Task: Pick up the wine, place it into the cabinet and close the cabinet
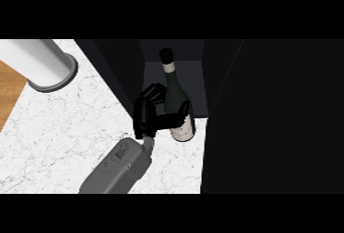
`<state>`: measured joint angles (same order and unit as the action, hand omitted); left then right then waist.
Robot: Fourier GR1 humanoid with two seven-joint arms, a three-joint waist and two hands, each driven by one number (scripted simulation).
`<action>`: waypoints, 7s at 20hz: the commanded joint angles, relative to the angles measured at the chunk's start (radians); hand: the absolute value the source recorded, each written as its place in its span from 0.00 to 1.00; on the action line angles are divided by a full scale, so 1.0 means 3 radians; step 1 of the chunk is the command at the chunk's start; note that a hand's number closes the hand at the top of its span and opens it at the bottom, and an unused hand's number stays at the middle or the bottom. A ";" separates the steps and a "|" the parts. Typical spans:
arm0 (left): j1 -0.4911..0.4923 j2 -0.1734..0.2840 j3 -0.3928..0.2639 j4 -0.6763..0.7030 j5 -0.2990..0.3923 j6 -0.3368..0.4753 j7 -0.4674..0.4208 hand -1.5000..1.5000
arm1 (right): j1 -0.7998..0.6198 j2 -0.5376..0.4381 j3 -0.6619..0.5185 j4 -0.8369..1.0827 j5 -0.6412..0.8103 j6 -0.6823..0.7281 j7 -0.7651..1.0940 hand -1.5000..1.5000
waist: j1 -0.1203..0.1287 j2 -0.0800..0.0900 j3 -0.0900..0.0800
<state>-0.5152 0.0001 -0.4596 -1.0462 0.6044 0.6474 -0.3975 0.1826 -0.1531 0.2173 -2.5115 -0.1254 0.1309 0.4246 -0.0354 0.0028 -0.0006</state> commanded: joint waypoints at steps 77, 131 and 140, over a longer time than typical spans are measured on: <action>-0.1754 0.0172 0.0571 0.2190 0.0218 -0.0543 -0.0857 0.00 | 0.0424 0.0162 -0.0036 -0.0525 -0.0384 0.0226 0.0077 0.00 | 0.0150 -0.0047 0.0002; 0.2584 0.1665 -0.0239 -0.3130 -0.0135 -0.0367 -0.0463 0.00 | 0.0190 -0.0151 0.1621 -0.0581 0.0016 0.0560 0.0504 1.00 | 0.0191 -0.0034 -0.0015; 0.2959 0.1899 0.0112 -0.3265 0.0133 -0.0730 -0.0639 0.00 | -0.0342 0.0367 0.2001 -0.0071 0.0186 0.0292 0.0811 1.00 | 0.0265 -0.0037 -0.0029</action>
<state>0.3382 0.5468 -0.4715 -2.0370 0.6090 0.4840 -0.5635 0.1667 -0.1469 0.6142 -2.4735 -0.0735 0.2637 0.5712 0.0373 -0.0106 -0.0068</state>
